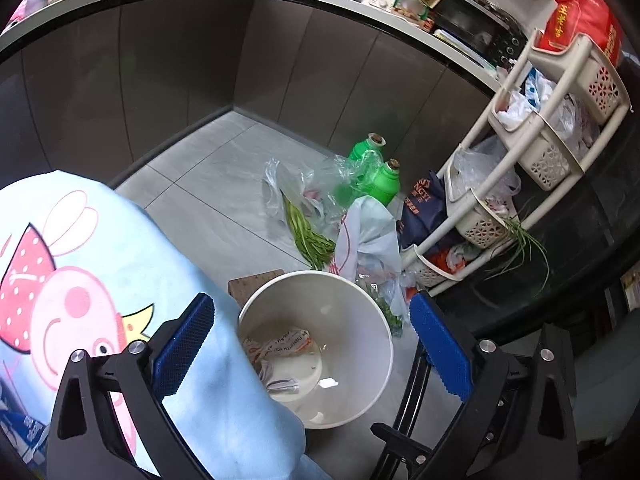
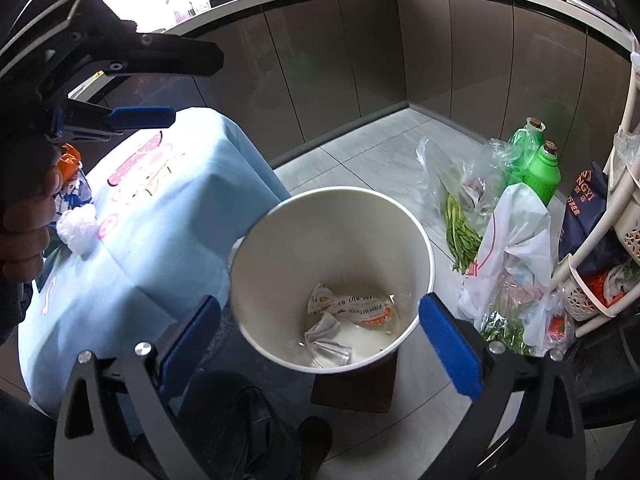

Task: Collect trash
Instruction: 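Carry the wrapper to the white bin and open the right gripper, then grasp the clear plastic bag with the right gripper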

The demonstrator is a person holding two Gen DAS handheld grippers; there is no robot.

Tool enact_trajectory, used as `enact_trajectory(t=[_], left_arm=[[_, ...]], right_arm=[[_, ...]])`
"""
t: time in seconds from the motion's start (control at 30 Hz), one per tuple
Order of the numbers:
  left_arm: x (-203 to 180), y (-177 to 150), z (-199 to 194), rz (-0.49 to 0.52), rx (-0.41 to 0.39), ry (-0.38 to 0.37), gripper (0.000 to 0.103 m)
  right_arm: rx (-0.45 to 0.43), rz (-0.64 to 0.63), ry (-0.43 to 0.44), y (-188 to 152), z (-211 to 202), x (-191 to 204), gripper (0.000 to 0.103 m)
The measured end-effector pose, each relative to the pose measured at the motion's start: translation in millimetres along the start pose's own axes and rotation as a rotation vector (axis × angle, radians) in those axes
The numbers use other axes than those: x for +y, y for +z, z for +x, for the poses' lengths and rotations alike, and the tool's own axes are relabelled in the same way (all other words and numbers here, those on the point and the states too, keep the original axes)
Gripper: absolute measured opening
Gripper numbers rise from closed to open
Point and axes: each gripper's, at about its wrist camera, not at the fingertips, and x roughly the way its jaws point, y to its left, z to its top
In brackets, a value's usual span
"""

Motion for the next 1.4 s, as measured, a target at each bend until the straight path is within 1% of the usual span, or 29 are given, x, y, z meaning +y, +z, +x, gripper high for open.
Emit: enact_trajectory(t=[0.2,0.33,0.43,0.53,0.63,0.73,0.8,0.9,1.0,1.13,1.2,1.3,1.33,1.37,1.4], left_arm=[[-2,0,-29,-0.006,-0.036,0.005,0.094],[-2,-5,-70,-0.016,-0.089,0.021,0.094],[4,-14,-112,-0.050,-0.149,0.034,0.094],[15,-30,-155,-0.108,-0.204,0.054,0.094],[30,-51,-193,-0.154,-0.233,0.086,0.094],[54,-78,-228,-0.200,-0.265,0.154,0.094],[70,-96,-247,-0.223,-0.277,0.196,0.094],[95,-132,-268,-0.257,-0.288,0.260,0.095],[126,-169,-277,-0.314,-0.268,0.284,0.094],[166,-213,-282,-0.414,-0.235,0.292,0.094],[182,-230,-285,-0.462,-0.229,0.288,0.094],[198,-247,-288,-0.510,-0.236,0.287,0.094],[202,-250,-289,-0.520,-0.239,0.287,0.094],[205,-253,-290,-0.527,-0.244,0.285,0.094],[208,-255,-291,-0.532,-0.248,0.286,0.094]], right_arm=[[-0.043,-0.023,0.000,10,-25,19,0.100],[-0.099,-0.059,-0.004,16,-54,41,0.100],[-0.149,-0.088,0.013,19,-78,58,0.100],[-0.183,-0.118,0.045,22,-97,80,0.100],[-0.210,-0.149,0.092,24,-111,106,0.100],[-0.218,-0.176,0.159,24,-115,134,0.100],[-0.226,-0.200,0.177,24,-114,155,0.100],[-0.191,-0.250,0.209,22,-106,189,0.100],[-0.154,-0.303,0.234,18,-95,222,0.100],[-0.104,-0.354,0.226,12,-77,254,0.100],[-0.088,-0.345,0.229,11,-68,258,0.100],[-0.044,-0.321,0.209,16,-45,262,0.099],[-0.034,-0.320,0.208,18,-39,261,0.097],[-0.022,-0.317,0.202,19,-30,261,0.092],[-0.006,-0.313,0.186,22,-21,260,0.089]])
